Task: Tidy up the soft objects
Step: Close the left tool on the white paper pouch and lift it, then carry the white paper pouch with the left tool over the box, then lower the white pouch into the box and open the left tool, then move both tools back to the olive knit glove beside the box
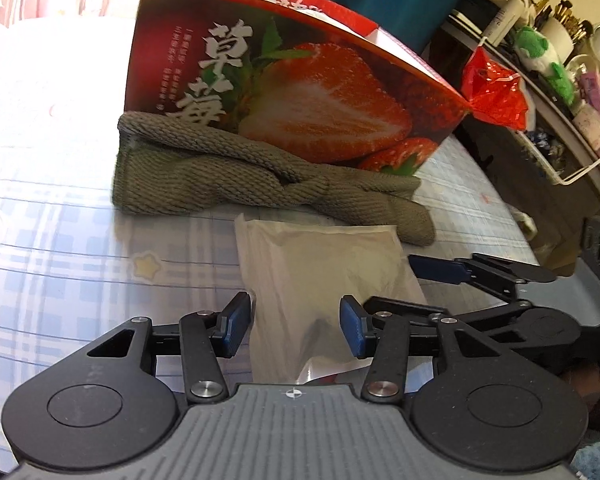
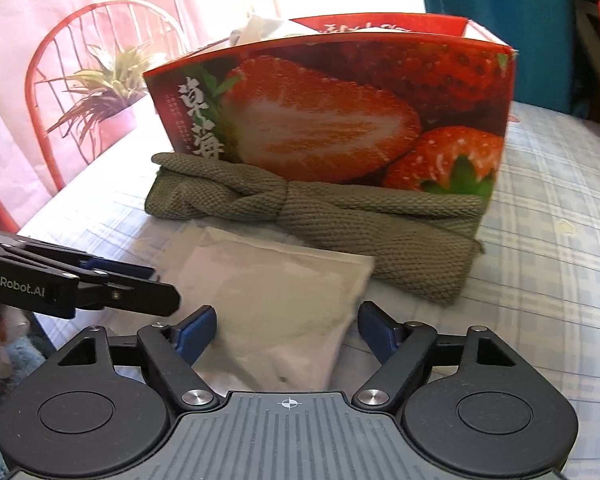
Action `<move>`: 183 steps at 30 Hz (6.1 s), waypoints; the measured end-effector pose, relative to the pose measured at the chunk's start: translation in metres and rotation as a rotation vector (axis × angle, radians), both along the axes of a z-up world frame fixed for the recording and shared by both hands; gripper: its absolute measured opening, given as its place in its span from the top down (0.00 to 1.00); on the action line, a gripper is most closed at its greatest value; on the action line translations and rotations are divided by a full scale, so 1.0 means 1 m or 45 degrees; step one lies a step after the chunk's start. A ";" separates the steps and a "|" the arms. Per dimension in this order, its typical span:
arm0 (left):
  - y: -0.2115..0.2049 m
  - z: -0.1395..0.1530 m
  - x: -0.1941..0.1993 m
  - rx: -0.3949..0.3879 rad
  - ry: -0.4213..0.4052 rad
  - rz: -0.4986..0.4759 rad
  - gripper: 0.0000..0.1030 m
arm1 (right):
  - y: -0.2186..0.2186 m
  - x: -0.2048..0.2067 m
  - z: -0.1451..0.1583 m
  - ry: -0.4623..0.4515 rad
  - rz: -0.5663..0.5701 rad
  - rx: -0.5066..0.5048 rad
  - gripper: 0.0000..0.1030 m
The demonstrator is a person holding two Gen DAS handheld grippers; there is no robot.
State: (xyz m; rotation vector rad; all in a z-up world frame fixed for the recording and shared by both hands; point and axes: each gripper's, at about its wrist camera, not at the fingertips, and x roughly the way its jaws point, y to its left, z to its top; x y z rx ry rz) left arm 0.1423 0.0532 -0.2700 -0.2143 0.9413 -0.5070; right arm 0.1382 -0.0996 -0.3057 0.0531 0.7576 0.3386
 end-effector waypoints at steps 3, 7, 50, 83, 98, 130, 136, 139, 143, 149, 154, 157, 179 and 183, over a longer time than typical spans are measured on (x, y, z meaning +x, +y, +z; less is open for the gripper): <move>-0.001 0.000 -0.001 0.009 -0.009 -0.009 0.51 | 0.004 0.000 0.000 -0.003 0.005 -0.021 0.25; 0.002 -0.001 -0.001 -0.011 -0.004 -0.002 0.51 | 0.001 0.001 0.000 0.006 0.002 0.021 0.27; -0.014 0.007 0.064 0.066 -0.088 -0.060 0.57 | -0.038 0.055 0.014 -0.081 -0.082 0.116 0.71; -0.011 0.095 0.043 -0.080 -0.355 -0.099 0.66 | -0.039 0.032 0.098 -0.334 -0.003 0.219 0.78; -0.026 0.145 0.108 -0.034 -0.561 -0.050 0.66 | -0.038 0.109 0.162 -0.498 0.027 0.079 0.78; -0.048 0.103 0.230 0.180 -0.233 0.038 0.42 | -0.024 0.253 0.110 -0.043 -0.018 -0.257 0.83; -0.047 0.116 0.213 0.204 -0.316 0.054 0.19 | -0.033 0.243 0.118 -0.124 -0.105 -0.243 0.80; -0.044 0.125 0.199 0.234 -0.372 0.051 0.13 | -0.037 0.232 0.127 -0.196 -0.129 -0.222 0.78; -0.043 0.136 0.181 0.284 -0.434 0.046 0.09 | -0.043 0.215 0.140 -0.234 -0.134 -0.180 0.67; -0.037 0.143 0.152 0.314 -0.482 0.069 0.01 | -0.042 0.182 0.148 -0.284 -0.120 -0.181 0.27; -0.029 0.144 0.128 0.337 -0.492 0.080 0.00 | -0.044 0.154 0.153 -0.325 -0.136 -0.160 0.01; -0.022 0.143 0.112 0.329 -0.489 0.094 0.00 | -0.045 0.140 0.155 -0.349 -0.146 -0.151 0.01; 0.010 0.045 0.078 0.367 -0.210 0.260 0.00 | -0.052 0.053 0.054 -0.295 -0.329 -0.081 0.00; 0.009 0.028 0.083 0.404 -0.170 0.277 0.00 | -0.055 0.060 0.025 -0.222 -0.384 -0.114 0.00</move>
